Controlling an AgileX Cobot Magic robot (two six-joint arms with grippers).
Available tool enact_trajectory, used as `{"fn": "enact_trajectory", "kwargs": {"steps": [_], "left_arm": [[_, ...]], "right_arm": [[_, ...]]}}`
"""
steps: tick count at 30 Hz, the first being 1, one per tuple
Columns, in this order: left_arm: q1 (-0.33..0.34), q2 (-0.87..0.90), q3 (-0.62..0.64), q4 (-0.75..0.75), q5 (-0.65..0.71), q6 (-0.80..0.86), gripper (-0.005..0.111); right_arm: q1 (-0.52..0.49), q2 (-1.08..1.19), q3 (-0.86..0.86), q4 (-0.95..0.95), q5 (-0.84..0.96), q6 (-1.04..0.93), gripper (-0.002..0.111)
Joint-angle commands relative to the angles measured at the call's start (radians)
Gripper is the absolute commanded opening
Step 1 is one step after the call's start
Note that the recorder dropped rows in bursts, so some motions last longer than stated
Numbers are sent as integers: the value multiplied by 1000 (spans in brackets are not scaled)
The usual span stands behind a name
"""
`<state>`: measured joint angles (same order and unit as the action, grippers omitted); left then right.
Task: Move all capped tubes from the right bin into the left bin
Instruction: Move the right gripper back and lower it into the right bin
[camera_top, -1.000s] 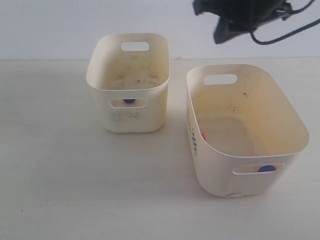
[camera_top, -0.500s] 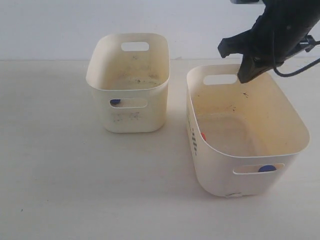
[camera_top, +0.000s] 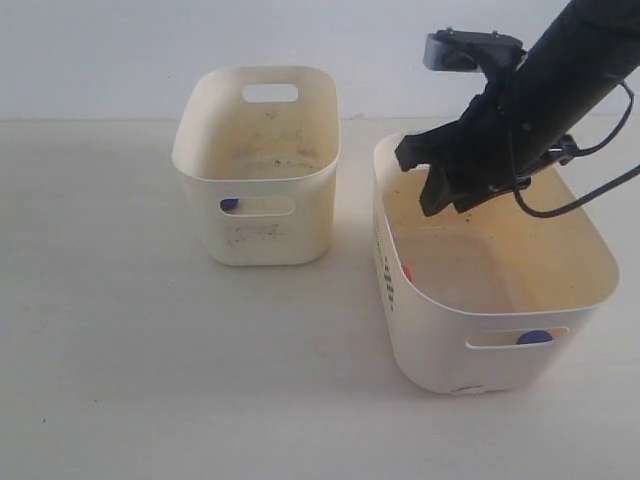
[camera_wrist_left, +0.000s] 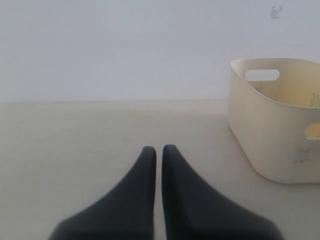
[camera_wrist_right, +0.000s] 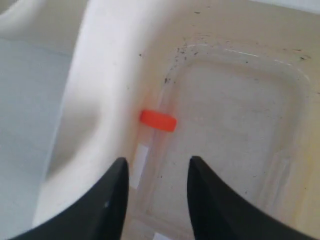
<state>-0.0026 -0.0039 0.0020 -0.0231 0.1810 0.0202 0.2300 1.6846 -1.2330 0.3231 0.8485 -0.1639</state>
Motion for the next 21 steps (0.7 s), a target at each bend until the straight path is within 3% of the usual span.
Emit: {"fn": "enact_trajectory", "kwargs": {"steps": [1,7,21], "left_arm": [[-7,4,-2,-3,-6,-4,4],[-7,4,-2,-3,-6,-4,4],[-7,4,-2,-3,-6,-4,4]], "right_arm": [[40,1,7,-60,42,12,39],[48,1,4,-201,123,80,39],[48,3,4,-150,241,-24,39]]}}
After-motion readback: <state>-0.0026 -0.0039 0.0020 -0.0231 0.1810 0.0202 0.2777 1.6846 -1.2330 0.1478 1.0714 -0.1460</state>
